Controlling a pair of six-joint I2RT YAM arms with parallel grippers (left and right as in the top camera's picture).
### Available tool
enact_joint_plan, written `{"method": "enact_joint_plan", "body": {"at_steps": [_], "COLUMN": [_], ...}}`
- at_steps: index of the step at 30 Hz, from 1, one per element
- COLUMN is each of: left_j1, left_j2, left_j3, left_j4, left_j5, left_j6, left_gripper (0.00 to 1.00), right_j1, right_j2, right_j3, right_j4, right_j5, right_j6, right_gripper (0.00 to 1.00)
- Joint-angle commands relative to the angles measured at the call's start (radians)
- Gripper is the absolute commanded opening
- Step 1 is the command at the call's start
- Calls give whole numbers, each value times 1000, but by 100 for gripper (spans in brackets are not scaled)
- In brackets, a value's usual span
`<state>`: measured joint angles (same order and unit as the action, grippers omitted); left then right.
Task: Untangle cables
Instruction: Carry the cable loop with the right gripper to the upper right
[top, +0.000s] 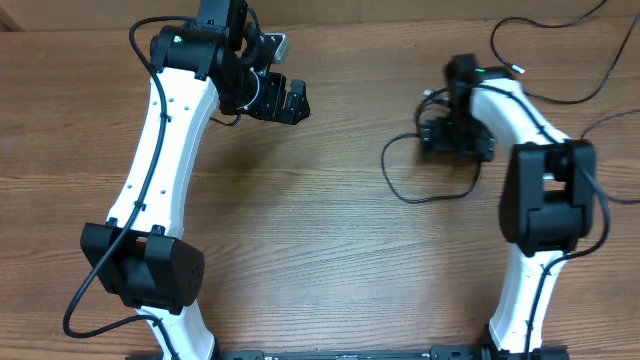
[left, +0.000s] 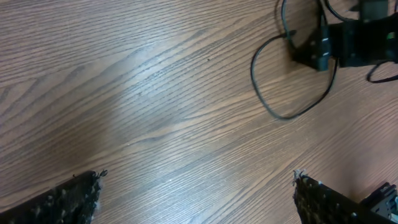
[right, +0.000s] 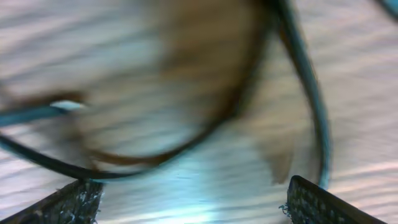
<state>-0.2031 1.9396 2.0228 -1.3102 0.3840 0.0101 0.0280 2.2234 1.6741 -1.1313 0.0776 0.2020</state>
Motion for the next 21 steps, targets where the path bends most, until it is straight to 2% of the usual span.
{"method": "enact_joint_plan", "body": {"at_steps": [1,12,21], "left_j1": [-5,-5,-5], "left_j2": [-27,-27,-27], "left_j3": [21,21,21], "left_j4": [2,2,2], "left_j5": [0,0,0], "left_j6": [20,20,20], "left_gripper": [100,100,100], "right_j1": [-106,-367,-461], "right_j2": [77,77,70], "right_j3": [-104,-143,-142], "right_j4": [-8,-53,-64], "right_j5": [101,104,103], "right_j6": [15,14,63], "right_gripper": [91,89,92]}}
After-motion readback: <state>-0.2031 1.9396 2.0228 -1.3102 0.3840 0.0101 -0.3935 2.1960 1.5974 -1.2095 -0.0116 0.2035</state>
